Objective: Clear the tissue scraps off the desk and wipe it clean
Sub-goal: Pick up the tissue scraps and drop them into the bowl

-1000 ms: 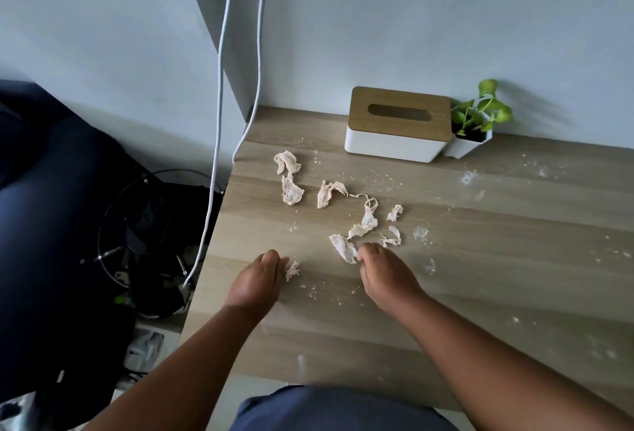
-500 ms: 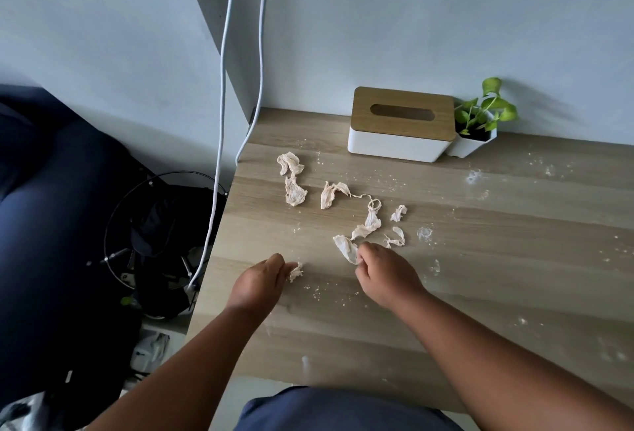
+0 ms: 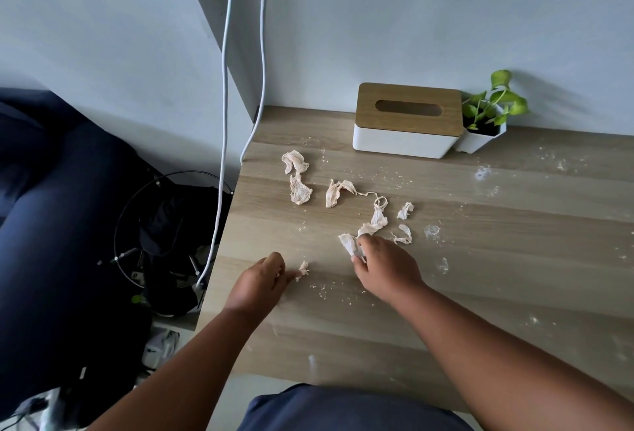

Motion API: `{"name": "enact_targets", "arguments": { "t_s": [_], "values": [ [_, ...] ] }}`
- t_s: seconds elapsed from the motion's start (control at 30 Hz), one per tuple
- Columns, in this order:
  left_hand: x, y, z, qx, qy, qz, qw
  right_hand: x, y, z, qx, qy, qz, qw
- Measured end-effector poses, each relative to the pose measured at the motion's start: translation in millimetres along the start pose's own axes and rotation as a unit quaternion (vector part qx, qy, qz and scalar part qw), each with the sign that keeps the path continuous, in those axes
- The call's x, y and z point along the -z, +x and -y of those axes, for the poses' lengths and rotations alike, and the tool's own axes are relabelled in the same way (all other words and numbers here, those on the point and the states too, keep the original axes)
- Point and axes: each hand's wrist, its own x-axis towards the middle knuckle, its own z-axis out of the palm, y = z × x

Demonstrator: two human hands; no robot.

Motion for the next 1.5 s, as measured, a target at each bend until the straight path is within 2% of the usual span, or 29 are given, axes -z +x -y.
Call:
{"name": "enact_targets", "arguments": {
  "t_s": [0.2, 0.4, 0.67, 0.8, 0.97, 1.07, 1.27, 1.37, 1.5],
  "values": [
    [2, 7, -2, 0.017, 0.009, 0.027, 0.999, -4, 8, 1, 0.011, 0.006, 0.016, 1.0],
    [3, 10, -16, 0.006, 0.104, 0.02, 0.994, -6, 9, 4, 0.006, -0.007, 0.038, 0.999],
    [-11, 18, -19, -0.001, 0.124, 0.053, 0.991, -9, 4, 11, 0.033, -0.029, 0.014, 0.999],
    [-19, 22, -19, -0.032, 0.188, 0.068, 0.979, -8, -4, 10, 0.058, -0.027, -0.005, 0.998],
    [-21, 22, -23, -0.119, 0.225, 0.069, 0.965, -2, -15, 2, 0.039, -0.036, -0.012, 0.999],
    [-18, 23, -26, -0.141, 0.206, 0.061, 0.967, -1, -16, -8, -0.003, -0.021, 0.015, 1.0],
    [-15, 38, -39, -0.076, 0.106, 0.083, 0.988, 8, -22, -26, -0.033, 0.005, 0.031, 0.999],
    [-11, 45, -49, -0.091, 0.079, 0.091, 0.989, 17, -28, -31, -0.034, 0.024, 0.014, 0.999],
    [-9, 53, -65, -0.111, 0.094, 0.076, 0.986, 28, -40, -39, -0.037, 0.034, -0.031, 0.998]
  ]
}}
